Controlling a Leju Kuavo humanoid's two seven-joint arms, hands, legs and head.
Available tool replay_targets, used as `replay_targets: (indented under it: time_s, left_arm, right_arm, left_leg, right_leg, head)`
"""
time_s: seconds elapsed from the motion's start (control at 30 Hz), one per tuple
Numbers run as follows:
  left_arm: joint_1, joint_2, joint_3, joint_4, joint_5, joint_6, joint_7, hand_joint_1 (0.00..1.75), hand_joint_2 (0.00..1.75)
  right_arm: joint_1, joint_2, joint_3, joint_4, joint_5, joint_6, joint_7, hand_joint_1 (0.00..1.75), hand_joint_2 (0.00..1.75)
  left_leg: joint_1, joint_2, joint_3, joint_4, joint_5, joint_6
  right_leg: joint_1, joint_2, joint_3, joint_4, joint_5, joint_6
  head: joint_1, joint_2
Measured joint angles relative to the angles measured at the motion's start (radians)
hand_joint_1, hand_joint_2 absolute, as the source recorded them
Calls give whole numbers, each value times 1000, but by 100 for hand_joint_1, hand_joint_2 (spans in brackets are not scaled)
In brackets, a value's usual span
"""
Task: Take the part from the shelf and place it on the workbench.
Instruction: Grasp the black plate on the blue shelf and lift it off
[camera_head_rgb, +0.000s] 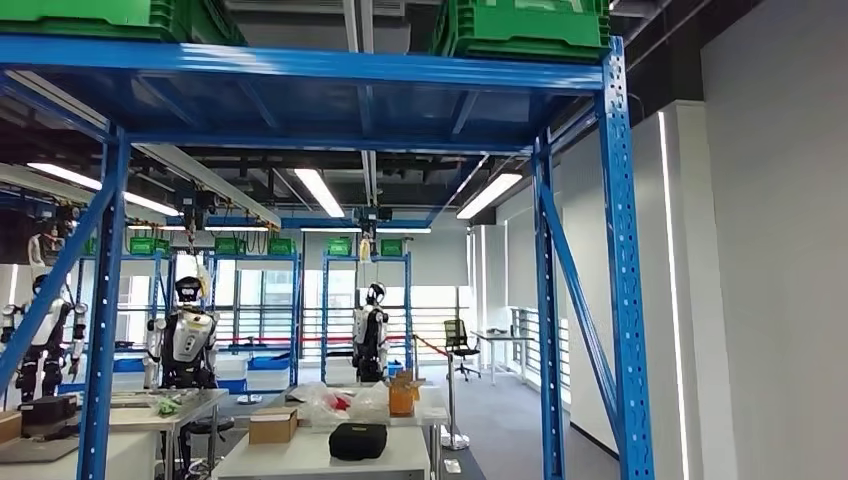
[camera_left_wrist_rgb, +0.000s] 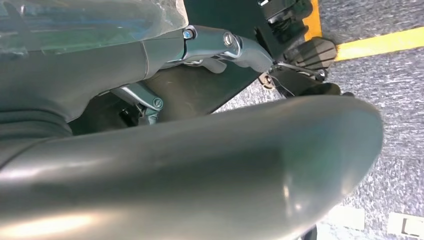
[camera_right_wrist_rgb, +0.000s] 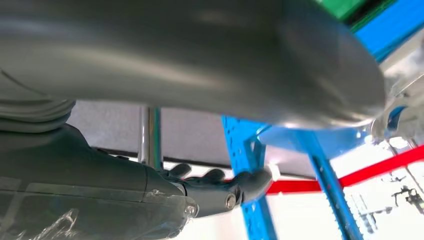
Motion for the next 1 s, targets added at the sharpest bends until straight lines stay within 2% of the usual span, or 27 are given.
replay_targets:
  time_s: [0.07, 0.1, 0.13, 0.2, 0.23, 0.27, 0.3, 0.37, 0.4, 0.43, 0.47, 0.57, 0.6, 0.63, 0.7, 0.73, 0.77, 0.8, 0.83, 0.9, 0.93, 1.0]
  left_arm:
    - [1, -1, 1, 0, 0, 0, 0, 0, 0]
    - [1, -2, 1, 0, 0, 0, 1, 0, 0]
    - [1, -3, 1, 0, 0, 0, 1, 0, 0]
    - [1, -3, 1, 0, 0, -1, 2, 0, 0]
    - [1, -3, 1, 0, 0, -1, 2, 0, 0]
    - [1, -3, 1, 0, 0, -2, 3, 0, 0]
    - [1, -3, 1, 0, 0, -2, 3, 0, 0]
    - [1, -3, 1, 0, 0, -3, 3, 0, 0]
    - [1, -3, 2, 0, 0, -3, 2, 0, 0]
    - [1, -2, 2, 0, 0, -3, 2, 0, 0]
    - [1, -2, 2, 0, 0, -3, 2, 0, 0]
    - [1, 0, 2, 0, 1, -3, 1, 0, 0]
    - [1, 0, 2, 0, 0, -3, 1, 0, 0]
    - [1, 0, 2, 0, 0, -3, -1, 0, 0]
    - [-1, -1, 2, -1, -1, -3, -6, 0, 0]
    - [-3, -2, 3, -1, -1, -3, -9, 0, 0]
    - [-4, -3, 3, -1, -2, -3, -10, 0, 0]
    - [-5, -4, 3, -1, -2, -3, -11, 0, 0]
    - [-5, -5, 3, -1, -2, -3, -10, 0, 0]
    - [-4, -4, 3, -1, -1, -4, -5, 0, 0]
    - [-3, -3, 3, 0, -1, -4, -3, 0, 0]
    - [-1, -1, 2, 0, -1, -4, -2, 0, 0]
  right_arm:
    - [-3, -2, -2, 0, 0, -1, 0, 0, 0]
    - [-4, -4, -4, -1, 0, -1, 0, 0, 0]
    - [-5, -4, -4, 0, 0, -1, 0, 0, 0]
    - [-3, -4, -3, 0, 0, -1, 0, 0, 0]
    - [-1, -4, -3, 1, 0, -1, 0, 0, 0]
    - [0, -4, -2, 1, 0, -1, 0, 0, 0]
    - [0, -4, -2, 2, 0, -1, 0, 0, 0]
    - [-1, -4, -2, 2, 0, 0, 0, 0, 0]
    - [-2, -4, -2, 2, 0, 1, 0, 0, 0]
    - [-1, -4, -1, 2, 0, 2, 0, 0, 0]
    - [-2, -4, -1, 3, 0, 2, 0, 0, 0]
    - [-3, -4, -1, 2, 2, 4, -1, 0, 0]
    - [-4, -4, -1, 2, 3, 5, -1, 0, 0]
    - [-5, -3, -1, 1, 4, 6, -1, 0, 0]
    - [-6, -3, 0, 1, 7, 8, -1, 0, 0]
    - [-6, -3, 2, 1, 10, 11, -2, 0, 0]
    - [-7, -2, 3, 1, 12, 13, -2, 0, 0]
    - [-8, -2, 4, 1, 14, 16, -2, 0, 0]
    - [-11, -2, 5, 1, 16, 20, -3, 0, 0]
    - [-19, 0, 8, 0, 21, 26, -4, 0, 0]
    - [-23, 1, 10, 0, 23, 29, -5, 0, 0]
    - [-29, 5, 15, -1, 25, 35, -5, 0, 0]
  left_leg:
    - [6, 0, 19, -34, 6, -7]
    - [10, 0, 28, -47, 12, -10]
    - [14, 0, 35, -56, 16, -13]
    - [15, 0, 39, -58, 13, -12]
    - [15, 0, 42, -58, 10, -13]
    - [16, 0, 47, -58, 5, -15]
    - [17, 0, 55, -57, 0, -18]
    - [18, 0, 71, -55, -16, -27]
    - [18, 0, 76, -52, -26, -33]
    - [16, 0, 78, -50, -34, -38]
    - [15, 1, 78, -49, -40, -44]
    - [16, 2, 83, -44, -55, -57]
    - [17, 2, 75, -21, -70, -63]
    - [19, 2, 54, 24, -93, -68]
    - [21, 2, -23, 166, -150, -75]
    - [22, 2, -60, 228, -165, -75]
    - [22, 2, -84, 262, -161, -74]
    - [21, 2, -87, 251, -132, -69]
    - [21, 1, -73, 203, -86, -62]
    - [14, 1, -33, 79, -1, -40]
    - [10, 1, -20, 36, 20, -30]
    - [2, 1, -11, 2, 19, -16]
  right_leg:
    - [-1, -2, -2, 2, -4, 12]
    - [-1, -2, -13, 25, -17, 18]
    - [-3, -1, -35, 67, -37, 23]
    - [-6, 0, -109, 194, -82, 32]
    - [-8, -1, -141, 240, -89, 35]
    - [-10, -1, -158, 256, -76, 39]
    - [-12, -1, -153, 231, -44, 41]
    - [-14, -3, -101, 105, 38, 43]
    - [-14, -2, -74, 48, 59, 39]
    - [-12, -1, -57, 13, 65, 32]
    - [-10, 1, -50, 3, 56, 23]
    - [-11, 3, -45, 1, 44, 1]
    - [-13, 2, -42, 0, 41, -5]
    - [-14, 1, -38, 0, 39, -10]
    - [-12, -2, -32, 0, 31, -17]
    - [-10, -3, -29, 0, 27, -18]
    - [-8, -3, -23, 0, 23, -18]
    - [-6, -2, -16, 0, 18, -18]
    - [-4, -1, -7, 0, 13, -18]
    - [0, 2, 8, -2, 5, -16]
    - [0, 3, 11, -4, 3, -12]
    - [-3, 3, 8, -8, 5, -1]
  head:
    - [-1, -1]
    - [-3, -1]
    - [-5, -1]
    - [-9, -2]
    - [-10, -2]
    - [-11, -2]
    - [-12, -2]
    - [-13, -2]
    - [-13, -2]
    - [-13, -1]
    - [-11, -1]
    - [-9, -1]
    - [-8, -1]
    - [-6, -1]
    - [-3, -1]
    - [-2, -1]
    - [-1, -2]
    - [0, -2]
    - [0, -2]
    - [-1, -2]
    - [-1, -1]
    - [-2, 0]
